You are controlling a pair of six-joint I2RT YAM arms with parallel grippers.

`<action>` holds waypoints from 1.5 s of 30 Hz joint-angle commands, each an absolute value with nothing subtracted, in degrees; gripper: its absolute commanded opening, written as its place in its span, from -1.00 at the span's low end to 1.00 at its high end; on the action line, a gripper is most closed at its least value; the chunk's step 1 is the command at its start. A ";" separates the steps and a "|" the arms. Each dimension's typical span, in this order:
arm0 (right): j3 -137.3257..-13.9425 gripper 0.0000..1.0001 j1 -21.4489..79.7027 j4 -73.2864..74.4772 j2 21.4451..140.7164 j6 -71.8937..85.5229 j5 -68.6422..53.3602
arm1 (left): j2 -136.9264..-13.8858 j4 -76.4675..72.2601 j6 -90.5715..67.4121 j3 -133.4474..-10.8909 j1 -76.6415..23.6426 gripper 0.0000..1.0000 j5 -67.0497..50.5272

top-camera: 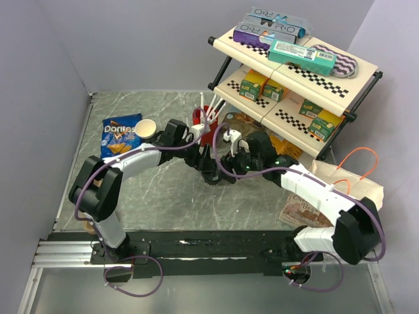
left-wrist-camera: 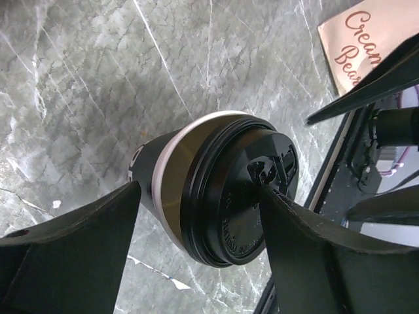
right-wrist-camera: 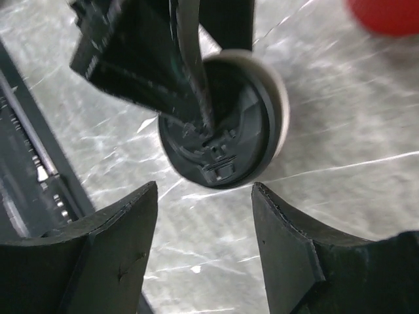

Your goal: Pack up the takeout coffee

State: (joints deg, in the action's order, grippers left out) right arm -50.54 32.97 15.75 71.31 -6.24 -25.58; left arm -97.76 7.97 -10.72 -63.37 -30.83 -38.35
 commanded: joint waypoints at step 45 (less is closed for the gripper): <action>-64.60 0.13 32.17 14.76 88.50 -6.94 -23.99 | -100.63 -1.85 -23.81 -61.44 -24.61 0.59 -53.26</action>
State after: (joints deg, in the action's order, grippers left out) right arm -61.21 31.59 15.53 87.46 -5.67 -24.32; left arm -100.25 1.52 -21.80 -61.39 -24.88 -49.91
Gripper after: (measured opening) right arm 0.568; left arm 0.790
